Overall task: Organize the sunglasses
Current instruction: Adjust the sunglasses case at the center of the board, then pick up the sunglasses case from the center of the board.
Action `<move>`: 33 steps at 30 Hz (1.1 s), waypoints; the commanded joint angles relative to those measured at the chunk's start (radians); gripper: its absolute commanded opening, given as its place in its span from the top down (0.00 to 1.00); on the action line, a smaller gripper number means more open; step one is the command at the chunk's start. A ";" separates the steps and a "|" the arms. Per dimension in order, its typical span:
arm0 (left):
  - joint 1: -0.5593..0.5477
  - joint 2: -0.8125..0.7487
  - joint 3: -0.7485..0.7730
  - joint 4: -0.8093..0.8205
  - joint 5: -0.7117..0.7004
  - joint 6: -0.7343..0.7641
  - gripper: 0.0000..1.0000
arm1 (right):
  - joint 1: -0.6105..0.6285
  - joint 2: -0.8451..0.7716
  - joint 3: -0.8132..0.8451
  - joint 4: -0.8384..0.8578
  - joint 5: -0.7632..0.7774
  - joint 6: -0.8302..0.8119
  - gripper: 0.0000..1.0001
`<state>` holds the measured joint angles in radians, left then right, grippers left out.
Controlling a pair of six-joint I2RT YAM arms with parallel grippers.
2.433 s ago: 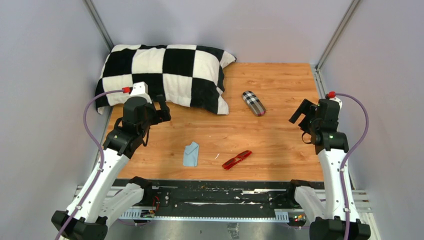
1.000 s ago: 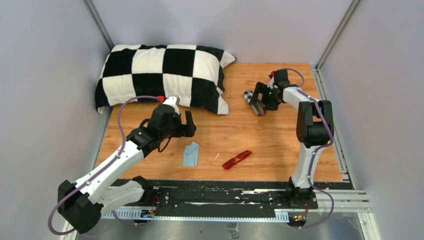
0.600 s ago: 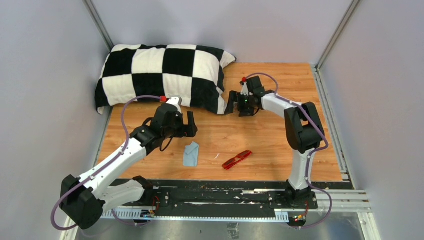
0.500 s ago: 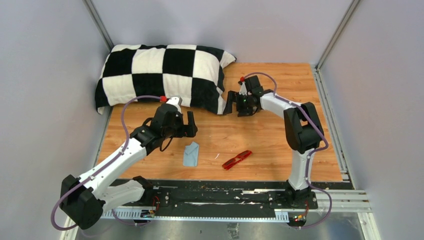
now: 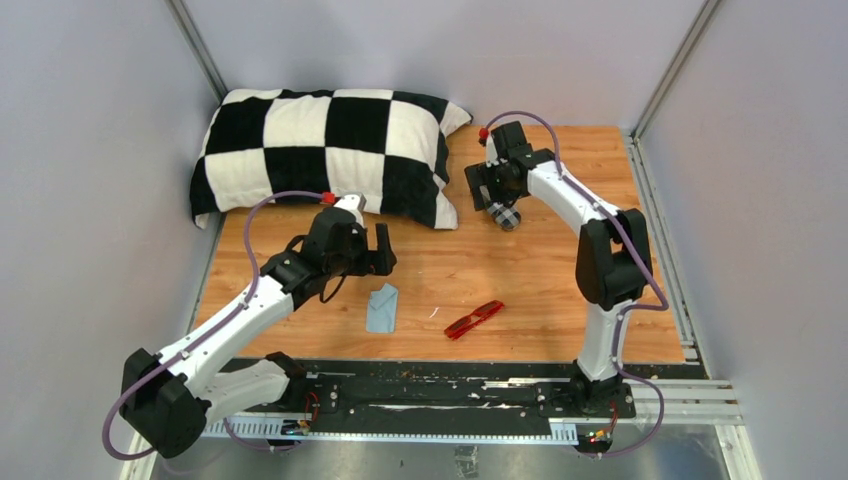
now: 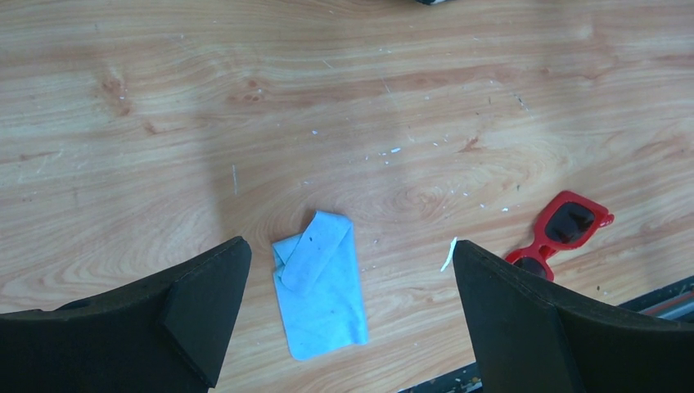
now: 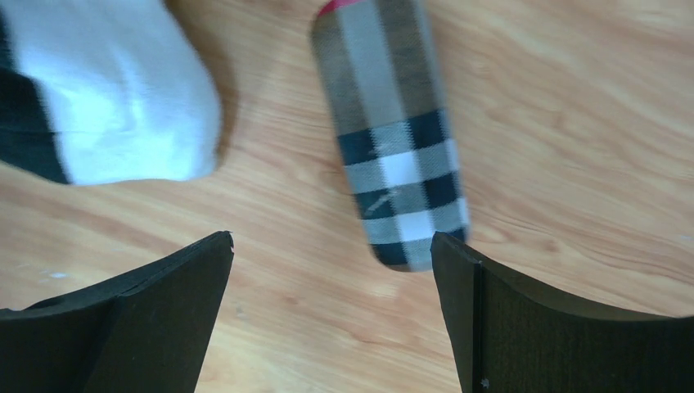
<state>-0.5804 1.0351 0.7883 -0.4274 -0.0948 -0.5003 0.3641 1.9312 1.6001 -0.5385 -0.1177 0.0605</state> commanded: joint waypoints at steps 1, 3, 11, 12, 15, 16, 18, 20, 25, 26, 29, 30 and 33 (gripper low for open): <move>-0.006 0.012 0.016 0.010 0.039 0.005 0.00 | -0.005 0.060 0.043 -0.117 0.213 -0.178 0.02; -0.007 0.013 0.015 0.007 0.038 0.003 0.00 | -0.009 0.105 0.057 -0.105 0.230 -0.215 0.01; -0.006 -0.009 0.024 -0.057 -0.022 -0.022 0.00 | -0.041 0.188 0.123 -0.098 0.064 -0.296 0.00; -0.006 -0.014 0.022 -0.058 -0.021 -0.025 0.00 | -0.049 0.193 0.125 -0.095 0.055 -0.297 0.00; -0.005 -0.018 0.014 -0.057 -0.018 -0.038 0.00 | -0.058 0.211 0.132 -0.092 0.050 -0.305 0.00; -0.006 -0.016 0.014 -0.058 -0.015 -0.041 0.00 | -0.060 0.216 0.134 -0.092 0.043 -0.309 0.00; -0.005 -0.009 0.015 -0.058 -0.009 -0.049 0.00 | -0.061 0.225 0.135 -0.091 0.029 -0.308 0.00; -0.006 -0.002 0.017 -0.058 -0.002 -0.056 0.00 | -0.064 0.227 0.132 -0.090 0.017 -0.289 0.01; -0.005 0.001 0.017 -0.064 -0.012 -0.079 0.00 | -0.080 0.233 0.140 -0.083 -0.024 -0.229 0.06; -0.006 -0.002 0.016 -0.064 -0.014 -0.081 0.00 | -0.081 0.233 0.139 -0.083 -0.029 -0.227 0.08; -0.006 -0.008 0.007 -0.052 -0.008 -0.082 0.00 | -0.082 0.237 0.144 -0.081 -0.038 -0.220 0.17; -0.005 -0.008 0.004 -0.048 -0.009 -0.083 0.00 | -0.082 0.239 0.146 -0.080 -0.039 -0.218 0.22; -0.005 -0.006 0.004 -0.053 -0.043 -0.100 0.00 | -0.086 0.247 0.150 -0.076 -0.042 -0.203 0.34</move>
<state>-0.5804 1.0344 0.7910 -0.4728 -0.1009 -0.5724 0.2935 2.1525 1.7180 -0.6014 -0.1360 -0.1738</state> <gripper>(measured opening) 0.994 0.736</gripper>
